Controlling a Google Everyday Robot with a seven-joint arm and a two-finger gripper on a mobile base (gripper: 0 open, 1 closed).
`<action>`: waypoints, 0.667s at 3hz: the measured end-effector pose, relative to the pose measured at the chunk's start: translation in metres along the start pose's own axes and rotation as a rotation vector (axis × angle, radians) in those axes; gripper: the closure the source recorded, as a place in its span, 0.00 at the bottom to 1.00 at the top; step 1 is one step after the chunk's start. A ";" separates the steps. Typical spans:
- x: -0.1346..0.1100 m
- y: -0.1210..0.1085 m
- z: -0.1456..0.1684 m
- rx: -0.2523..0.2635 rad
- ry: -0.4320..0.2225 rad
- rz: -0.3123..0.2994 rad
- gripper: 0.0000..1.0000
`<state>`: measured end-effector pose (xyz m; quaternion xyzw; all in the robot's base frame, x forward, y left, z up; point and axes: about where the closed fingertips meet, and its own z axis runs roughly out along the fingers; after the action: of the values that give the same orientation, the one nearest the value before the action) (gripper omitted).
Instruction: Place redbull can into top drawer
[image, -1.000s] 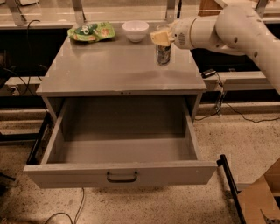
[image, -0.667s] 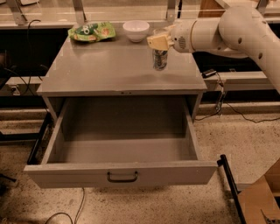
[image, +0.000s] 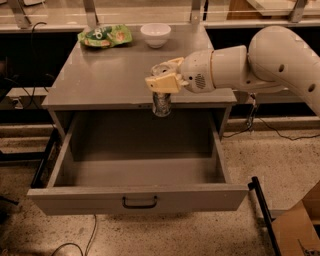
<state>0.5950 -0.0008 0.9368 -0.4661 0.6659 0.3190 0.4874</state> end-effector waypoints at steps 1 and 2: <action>0.000 0.000 0.000 0.000 0.000 0.000 1.00; 0.031 0.013 0.015 -0.013 0.039 0.034 1.00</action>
Offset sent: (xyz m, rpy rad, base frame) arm -0.0275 0.0174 -0.1005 -0.0670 0.1401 -0.0095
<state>0.5854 0.0071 0.9024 -0.4639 0.6810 0.3224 0.4660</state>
